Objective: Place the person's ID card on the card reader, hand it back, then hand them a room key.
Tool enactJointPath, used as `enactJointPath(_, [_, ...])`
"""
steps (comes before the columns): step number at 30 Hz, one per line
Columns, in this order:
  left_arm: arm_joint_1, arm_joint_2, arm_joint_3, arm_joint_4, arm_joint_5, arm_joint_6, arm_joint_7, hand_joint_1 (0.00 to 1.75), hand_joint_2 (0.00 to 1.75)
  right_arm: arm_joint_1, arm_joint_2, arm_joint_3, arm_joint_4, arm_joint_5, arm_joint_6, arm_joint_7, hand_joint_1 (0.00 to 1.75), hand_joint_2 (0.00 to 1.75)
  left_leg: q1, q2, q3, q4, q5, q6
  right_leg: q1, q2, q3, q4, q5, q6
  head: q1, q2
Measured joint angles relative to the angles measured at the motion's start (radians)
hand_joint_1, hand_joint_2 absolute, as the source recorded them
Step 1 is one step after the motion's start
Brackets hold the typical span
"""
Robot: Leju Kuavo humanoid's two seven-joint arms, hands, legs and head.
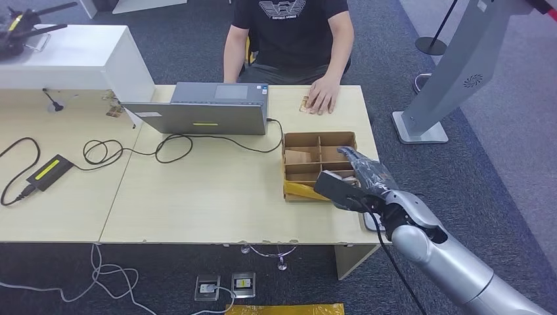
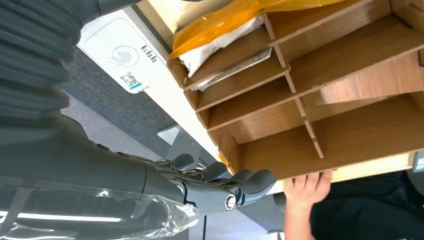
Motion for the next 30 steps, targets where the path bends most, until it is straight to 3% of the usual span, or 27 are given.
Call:
enactJointPath(6, [0.0, 0.0, 0.0, 0.0, 0.0, -0.003, 0.0, 0.0, 0.0, 0.021, -0.003, 0.022, -0.001, 0.004, -0.04, 0.006, 0.0, 1.75, 0.0, 0.0, 0.0, 0.0, 0.0, 0.0, 0.0, 0.0, 0.0, 0.0, 0.0, 0.0, 0.0, 0.0])
enactJointPath(11, [-0.001, 0.0, 0.0, 0.0, -0.007, -0.001, 0.0, 0.0, 0.0, 0.022, -0.001, 0.052, 0.017, 0.107, -0.121, 0.011, 0.0, 1.75, 0.0, 0.0, 0.0, 0.0, 0.0, 0.0, 0.0, 0.0, 0.0, 0.0, 0.0, 0.0, 0.0, 0.0])
enactJointPath(19, [-0.001, 0.0, 0.0, 0.0, -0.009, 0.007, 0.0, 0.0, 0.0, -0.002, 0.034, 0.109, 0.093, 0.145, -0.213, -0.012, 0.0, 1.75, 0.0, 0.0, -0.001, 0.0, 0.0, 0.0, 0.0, 0.0, 0.0, 0.0, 0.0, 0.0, 0.0, 0.0])
enactJointPath(30, [-0.001, 0.0, 0.0, 0.0, -0.01, 0.017, 0.0, 0.0, 0.0, -0.024, 0.06, 0.157, 0.163, 0.136, -0.236, -0.027, 0.0, 1.75, 0.0, 0.0, -0.001, 0.0, 0.0, 0.0, 0.0, 0.0, 0.0, 0.0, 0.0, 0.0, 0.0, 0.0])
